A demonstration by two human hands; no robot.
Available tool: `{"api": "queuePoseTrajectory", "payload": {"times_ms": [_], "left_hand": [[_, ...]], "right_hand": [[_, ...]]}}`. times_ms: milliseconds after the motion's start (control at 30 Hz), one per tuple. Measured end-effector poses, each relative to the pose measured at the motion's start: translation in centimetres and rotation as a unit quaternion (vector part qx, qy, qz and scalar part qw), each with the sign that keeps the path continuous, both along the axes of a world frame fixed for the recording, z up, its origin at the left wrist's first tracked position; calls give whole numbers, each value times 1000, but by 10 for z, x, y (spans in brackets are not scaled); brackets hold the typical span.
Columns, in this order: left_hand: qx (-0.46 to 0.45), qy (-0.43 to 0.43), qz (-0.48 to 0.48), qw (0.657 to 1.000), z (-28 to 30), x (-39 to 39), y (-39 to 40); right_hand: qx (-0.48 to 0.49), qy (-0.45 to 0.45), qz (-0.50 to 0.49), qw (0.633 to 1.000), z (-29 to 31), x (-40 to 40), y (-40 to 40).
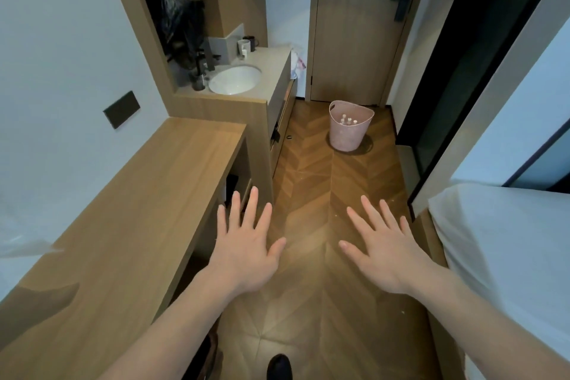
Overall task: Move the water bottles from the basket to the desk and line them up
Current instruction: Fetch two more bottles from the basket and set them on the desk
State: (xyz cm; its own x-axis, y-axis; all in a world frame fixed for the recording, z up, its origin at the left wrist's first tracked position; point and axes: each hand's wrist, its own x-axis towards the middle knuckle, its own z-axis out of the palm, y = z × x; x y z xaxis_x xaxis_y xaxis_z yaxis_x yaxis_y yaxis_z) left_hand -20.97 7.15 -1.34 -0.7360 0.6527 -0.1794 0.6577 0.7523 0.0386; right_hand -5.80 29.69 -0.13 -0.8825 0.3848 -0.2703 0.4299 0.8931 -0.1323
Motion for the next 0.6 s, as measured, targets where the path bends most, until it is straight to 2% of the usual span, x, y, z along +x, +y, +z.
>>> {"api": "queuePoseTrajectory", "payload": {"times_ms": [333,600], "left_hand": [[-9,4,-90,996,4,-126,152],[-4,0,-80,997,-13,-221,280]], "right_hand": [[-18,-7,-62,998,-16,-96,120],[-46,-6,-58,997,-36,-192,258]]}}
